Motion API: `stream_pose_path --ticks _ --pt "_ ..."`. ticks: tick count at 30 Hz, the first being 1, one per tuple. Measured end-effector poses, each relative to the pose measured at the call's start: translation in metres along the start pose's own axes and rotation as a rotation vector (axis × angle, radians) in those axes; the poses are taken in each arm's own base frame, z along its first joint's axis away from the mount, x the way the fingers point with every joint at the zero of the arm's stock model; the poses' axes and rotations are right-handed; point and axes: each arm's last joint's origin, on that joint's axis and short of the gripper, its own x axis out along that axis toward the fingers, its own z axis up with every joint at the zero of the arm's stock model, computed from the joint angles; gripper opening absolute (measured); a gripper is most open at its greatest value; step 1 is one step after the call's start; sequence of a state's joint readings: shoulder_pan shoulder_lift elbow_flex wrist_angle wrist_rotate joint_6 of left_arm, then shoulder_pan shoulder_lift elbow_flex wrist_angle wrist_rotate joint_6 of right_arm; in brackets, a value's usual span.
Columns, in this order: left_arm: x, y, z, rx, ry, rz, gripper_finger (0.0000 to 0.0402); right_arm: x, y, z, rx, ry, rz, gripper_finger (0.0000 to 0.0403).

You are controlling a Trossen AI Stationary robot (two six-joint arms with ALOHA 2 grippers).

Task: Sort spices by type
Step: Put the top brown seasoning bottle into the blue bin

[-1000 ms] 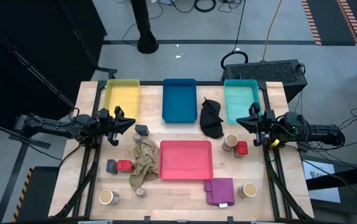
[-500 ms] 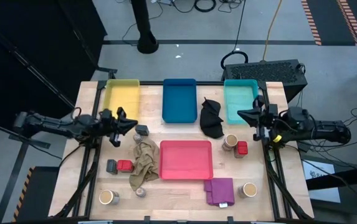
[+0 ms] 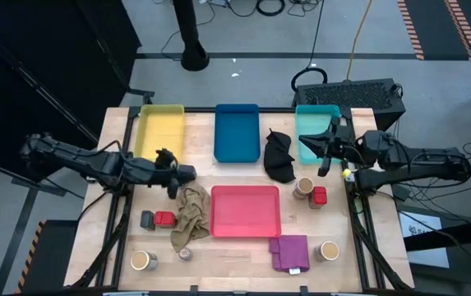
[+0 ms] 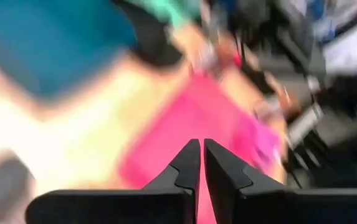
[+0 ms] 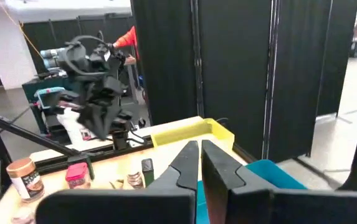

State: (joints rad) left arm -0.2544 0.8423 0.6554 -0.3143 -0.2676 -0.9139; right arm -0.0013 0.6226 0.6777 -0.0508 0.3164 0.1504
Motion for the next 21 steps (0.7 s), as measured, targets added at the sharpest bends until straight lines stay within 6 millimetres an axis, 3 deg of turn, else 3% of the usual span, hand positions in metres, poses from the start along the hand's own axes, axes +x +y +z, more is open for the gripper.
stream_pose_path --ticks 7,12,21 --pt "-0.012 -0.028 0.001 -0.223 0.264 0.216 0.0028 0.012 0.006 0.013 0.038 0.004 -0.001 0.0" --pt "-0.013 -0.027 0.001 -0.301 0.296 0.37 0.0028 0.016 0.006 0.018 0.036 -0.001 -0.013 0.0" --pt "-0.003 -0.013 -0.001 -0.282 0.283 0.576 0.0028 0.017 -0.002 0.02 0.037 -0.011 -0.06 0.0"
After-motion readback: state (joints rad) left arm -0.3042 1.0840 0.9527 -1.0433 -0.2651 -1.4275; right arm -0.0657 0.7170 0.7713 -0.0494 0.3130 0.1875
